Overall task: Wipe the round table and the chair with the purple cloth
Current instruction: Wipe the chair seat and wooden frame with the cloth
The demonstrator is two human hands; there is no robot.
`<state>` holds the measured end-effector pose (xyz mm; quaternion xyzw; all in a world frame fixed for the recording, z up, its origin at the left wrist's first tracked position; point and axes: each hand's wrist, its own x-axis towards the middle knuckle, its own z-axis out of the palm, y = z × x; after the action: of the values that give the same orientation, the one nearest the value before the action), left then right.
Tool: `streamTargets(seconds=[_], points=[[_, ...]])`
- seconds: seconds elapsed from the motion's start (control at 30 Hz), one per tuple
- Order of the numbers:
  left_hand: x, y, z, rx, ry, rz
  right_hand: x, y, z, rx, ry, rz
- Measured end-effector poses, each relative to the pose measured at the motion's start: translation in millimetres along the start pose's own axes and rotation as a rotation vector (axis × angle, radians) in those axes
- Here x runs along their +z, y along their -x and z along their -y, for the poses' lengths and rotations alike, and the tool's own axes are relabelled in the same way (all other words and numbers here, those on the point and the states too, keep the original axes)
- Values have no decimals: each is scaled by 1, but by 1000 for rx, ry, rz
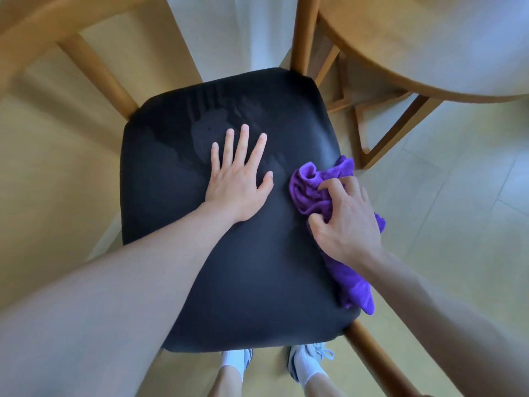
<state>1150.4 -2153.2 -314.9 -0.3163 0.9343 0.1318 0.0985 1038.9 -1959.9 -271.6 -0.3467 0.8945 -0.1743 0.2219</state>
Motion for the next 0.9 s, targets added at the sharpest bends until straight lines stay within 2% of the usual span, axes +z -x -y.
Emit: streamTargets(seconds=[0.23, 0.3, 0.37, 0.4, 0.47, 0.53, 0.57, 0.67, 0.73, 0.9], points=[[-1, 57, 10, 24, 24, -7, -20, -21, 19, 165, -337, -188], [7, 81, 15, -13, 12, -7, -25, -31, 33, 154, -394, -238], [16, 97, 21, -69, 0, 7, -22, -40, 49, 48, -392, -220], [20, 102, 22, -89, -13, 10, -17, -45, 54, -25, -334, -181], [26, 105, 24, -96, -44, -4, -1, -56, 55, -142, -39, -64], [30, 104, 24, -89, -42, -31, 18, -65, 48, -189, 248, 36], [31, 103, 24, -88, -32, -45, 25, -67, 45, -198, 309, 42], [34, 104, 26, -87, -19, -65, 38, -60, 43, -216, 320, -87], [34, 105, 26, -85, -24, -70, 41, -46, 45, -238, 336, -112], [35, 104, 26, -88, -49, -78, 33, 14, 31, -425, 397, 87]])
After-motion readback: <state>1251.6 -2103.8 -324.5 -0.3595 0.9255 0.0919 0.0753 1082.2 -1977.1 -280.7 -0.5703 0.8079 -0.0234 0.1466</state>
